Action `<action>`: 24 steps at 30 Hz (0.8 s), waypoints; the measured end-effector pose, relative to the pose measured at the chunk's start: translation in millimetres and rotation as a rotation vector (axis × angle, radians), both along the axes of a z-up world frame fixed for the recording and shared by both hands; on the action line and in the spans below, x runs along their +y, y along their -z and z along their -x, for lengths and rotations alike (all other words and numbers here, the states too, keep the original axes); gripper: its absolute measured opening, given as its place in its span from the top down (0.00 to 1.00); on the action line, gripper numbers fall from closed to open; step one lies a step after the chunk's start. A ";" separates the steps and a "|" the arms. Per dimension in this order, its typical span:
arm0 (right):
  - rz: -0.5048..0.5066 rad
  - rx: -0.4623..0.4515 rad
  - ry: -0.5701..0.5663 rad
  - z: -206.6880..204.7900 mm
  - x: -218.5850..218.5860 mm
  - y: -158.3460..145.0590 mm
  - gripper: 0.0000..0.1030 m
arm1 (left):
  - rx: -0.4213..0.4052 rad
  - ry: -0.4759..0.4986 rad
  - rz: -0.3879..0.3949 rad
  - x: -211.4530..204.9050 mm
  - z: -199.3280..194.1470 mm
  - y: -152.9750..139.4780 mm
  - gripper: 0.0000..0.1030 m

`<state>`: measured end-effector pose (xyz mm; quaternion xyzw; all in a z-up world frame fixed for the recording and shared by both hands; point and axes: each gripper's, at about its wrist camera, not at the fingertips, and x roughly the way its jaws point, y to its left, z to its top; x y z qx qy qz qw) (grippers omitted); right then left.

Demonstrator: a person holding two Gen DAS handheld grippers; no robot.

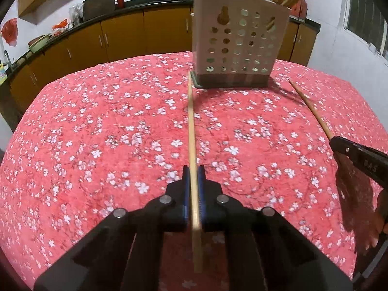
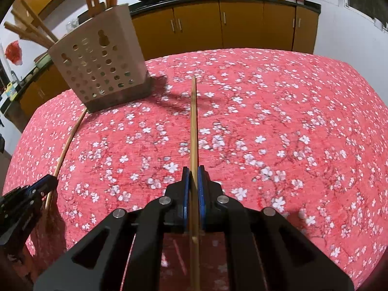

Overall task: Organize utensils
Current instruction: 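Grasp a chopstick with the right gripper while the left gripper grasps the last one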

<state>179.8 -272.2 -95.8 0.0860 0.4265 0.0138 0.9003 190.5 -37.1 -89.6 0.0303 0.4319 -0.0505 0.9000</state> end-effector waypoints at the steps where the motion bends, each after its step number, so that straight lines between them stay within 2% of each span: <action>1: 0.000 -0.001 -0.008 -1.3 2.1 0.6 0.92 | 0.000 -0.010 0.001 4.0 -2.2 -0.1 0.92; 6: 0.017 -0.008 -0.040 -7.6 14.0 2.0 0.92 | 0.003 -0.081 0.004 33.5 -15.8 -1.1 0.92; 11: 0.058 -0.021 -0.051 -15.5 19.7 2.2 0.92 | 0.003 -0.113 0.027 56.3 -26.8 -2.3 0.92; 15: 0.102 -0.034 -0.047 -21.7 20.3 2.9 0.92 | -0.004 -0.133 0.037 65.6 -30.1 -3.8 0.92; 24: 0.101 -0.033 -0.042 -29.1 17.2 6.1 0.92 | -0.002 -0.137 0.053 68.7 -30.5 -1.9 0.90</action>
